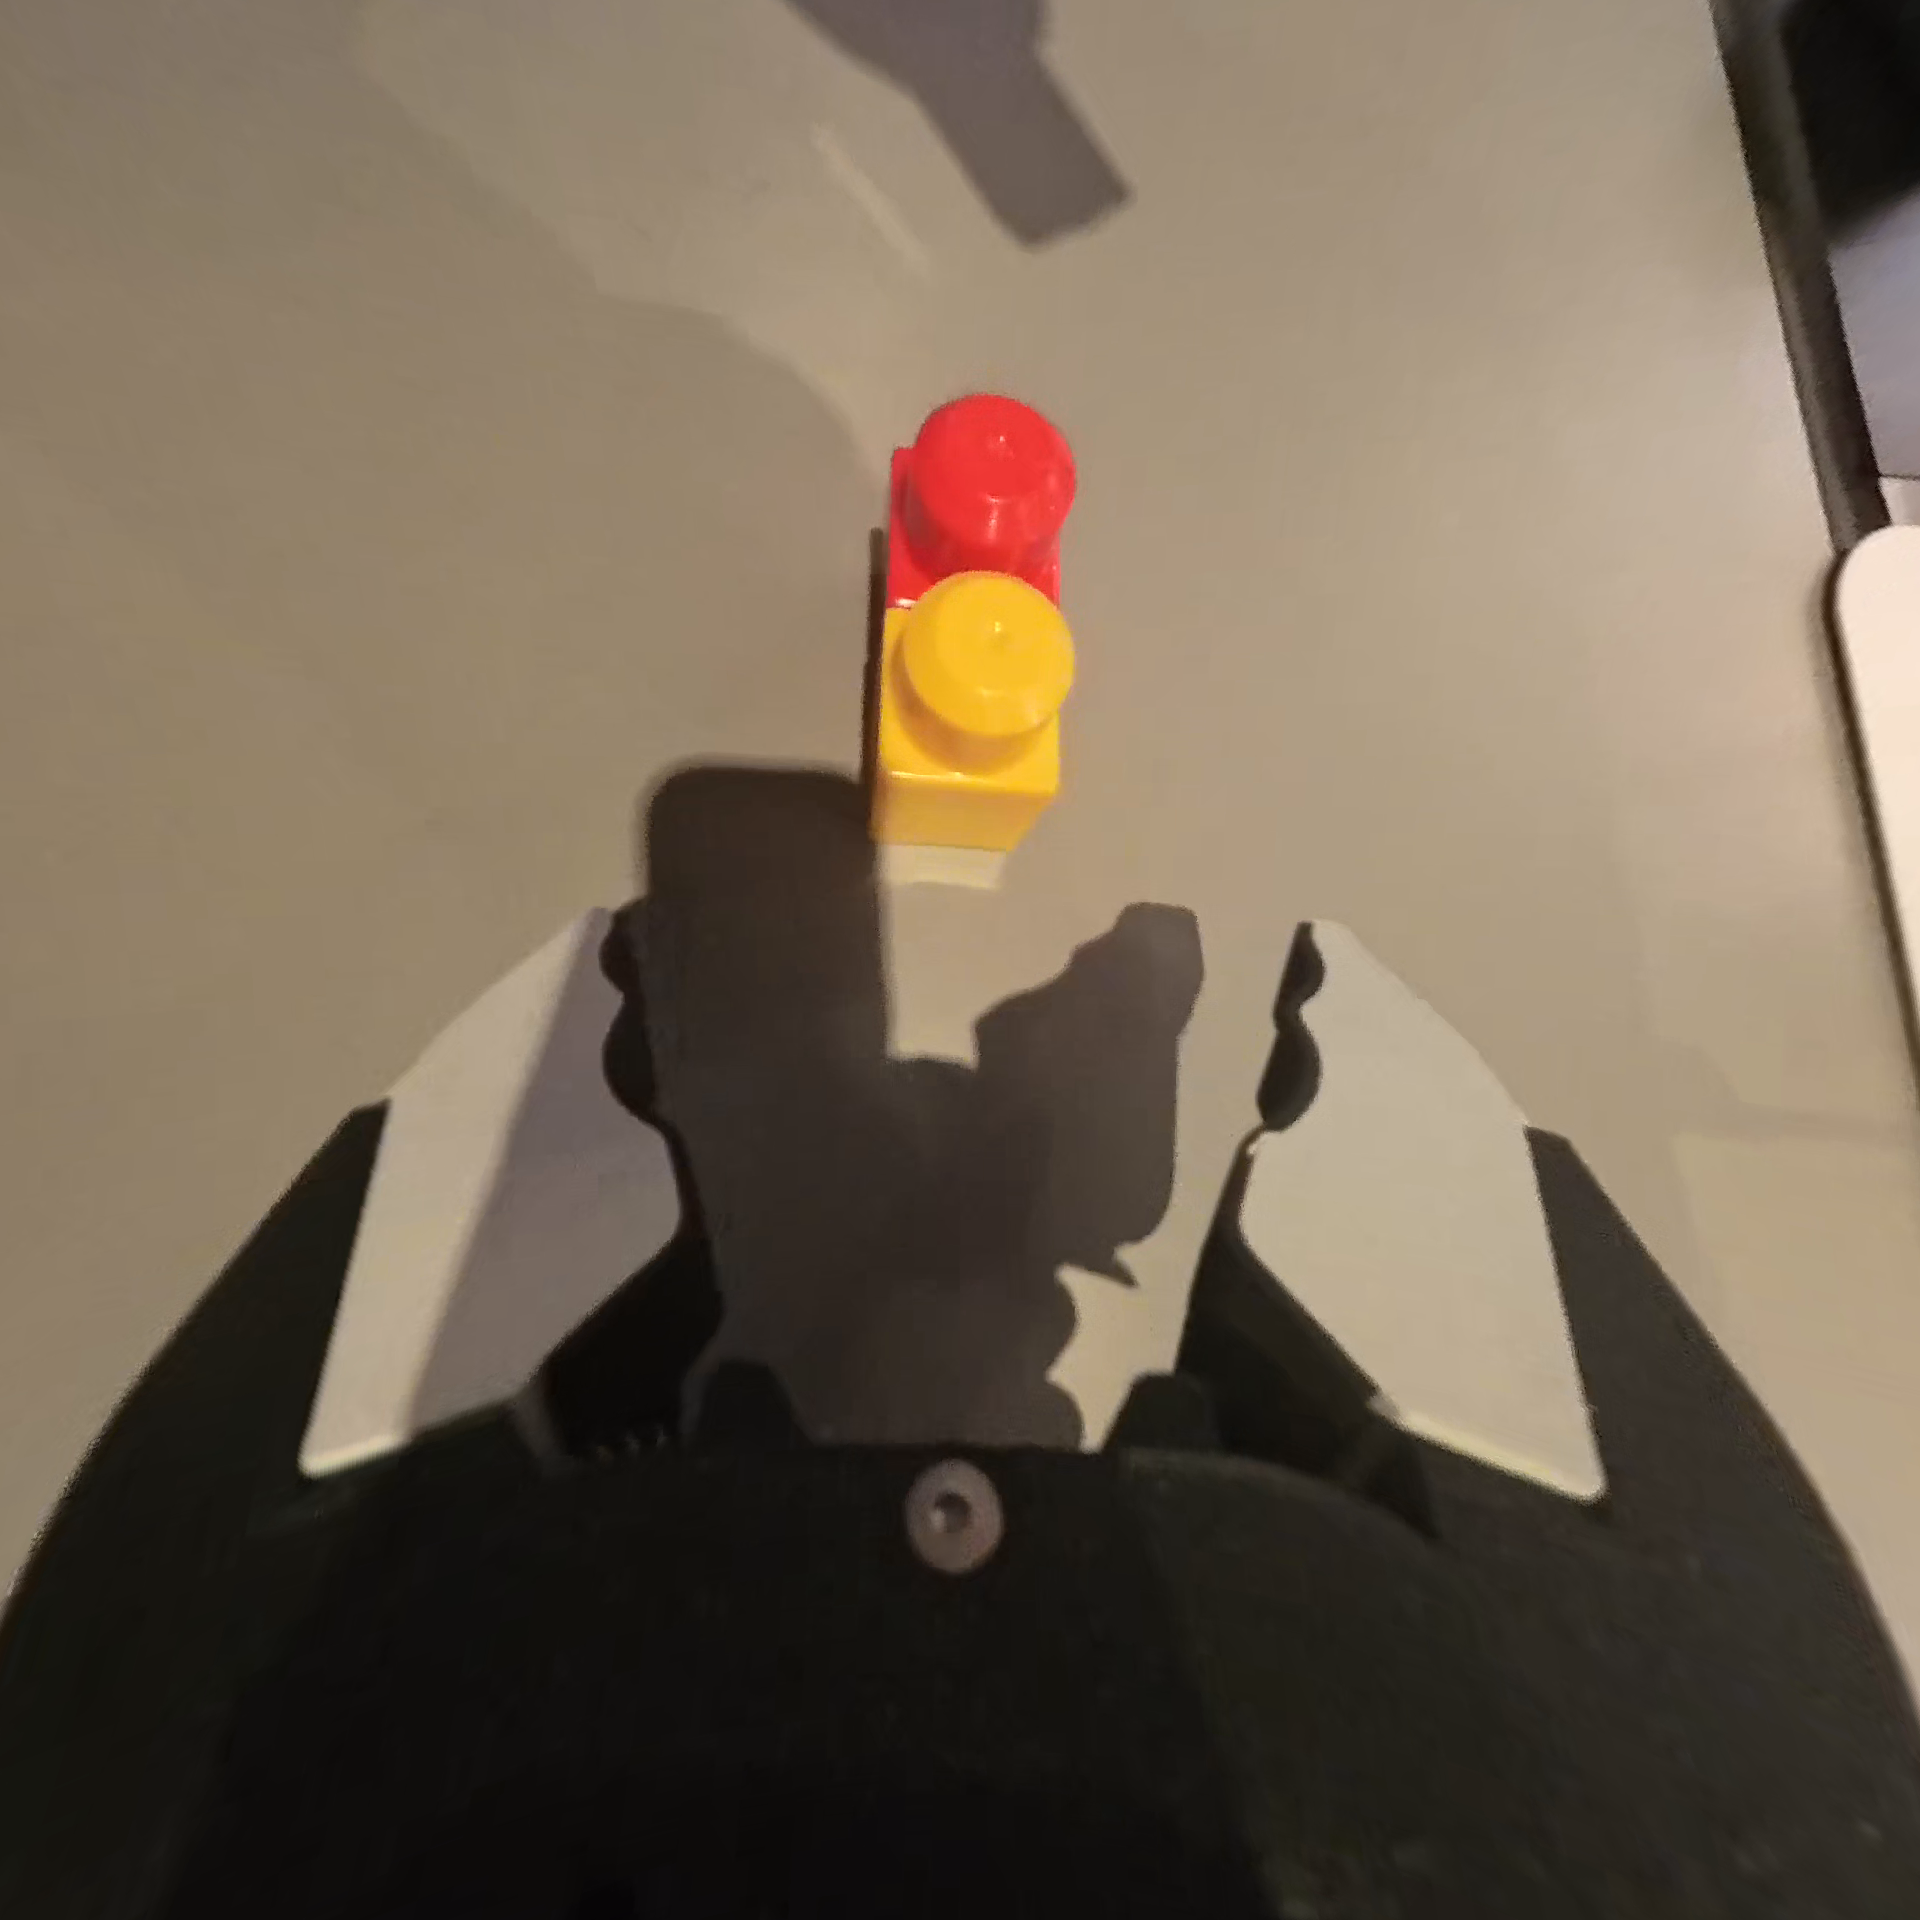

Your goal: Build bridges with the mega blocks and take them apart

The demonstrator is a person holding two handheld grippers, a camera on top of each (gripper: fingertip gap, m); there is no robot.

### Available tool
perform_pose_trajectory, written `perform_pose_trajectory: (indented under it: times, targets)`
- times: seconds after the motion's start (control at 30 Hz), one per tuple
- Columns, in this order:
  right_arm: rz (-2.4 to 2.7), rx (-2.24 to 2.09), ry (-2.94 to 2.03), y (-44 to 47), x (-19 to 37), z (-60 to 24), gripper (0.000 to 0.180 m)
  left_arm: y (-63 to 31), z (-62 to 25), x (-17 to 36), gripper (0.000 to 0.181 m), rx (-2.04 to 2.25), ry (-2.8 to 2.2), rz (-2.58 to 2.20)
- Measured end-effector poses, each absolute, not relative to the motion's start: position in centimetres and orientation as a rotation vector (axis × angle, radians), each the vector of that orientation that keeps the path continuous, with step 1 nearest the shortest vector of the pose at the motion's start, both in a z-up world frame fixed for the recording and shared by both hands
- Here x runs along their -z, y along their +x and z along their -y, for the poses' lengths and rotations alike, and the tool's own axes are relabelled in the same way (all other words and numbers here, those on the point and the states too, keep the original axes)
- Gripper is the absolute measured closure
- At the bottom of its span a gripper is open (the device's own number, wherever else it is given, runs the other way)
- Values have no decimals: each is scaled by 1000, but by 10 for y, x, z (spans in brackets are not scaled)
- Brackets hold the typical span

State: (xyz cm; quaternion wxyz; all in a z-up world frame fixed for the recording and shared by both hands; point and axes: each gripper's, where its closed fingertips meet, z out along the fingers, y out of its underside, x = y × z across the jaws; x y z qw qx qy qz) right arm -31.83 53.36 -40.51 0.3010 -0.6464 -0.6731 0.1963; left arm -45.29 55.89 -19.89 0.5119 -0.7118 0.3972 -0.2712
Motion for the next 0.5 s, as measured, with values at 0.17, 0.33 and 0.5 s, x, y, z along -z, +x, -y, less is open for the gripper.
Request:
perform_pose_trajectory:
  times: [0.17,0.33,0.5]
  targets:
    - [1808,-497,-1724,-309,394,-538,50,-456,-560,197,153,650,-1710,-943]
    - [1490,-528,-1838,-313,388,-532,42,-459,-561,194,153,653,-1704,-925]
    - [968,-447,-2062,-312,389,-524,33,-459,-561,195,153,661,-1709,-911]
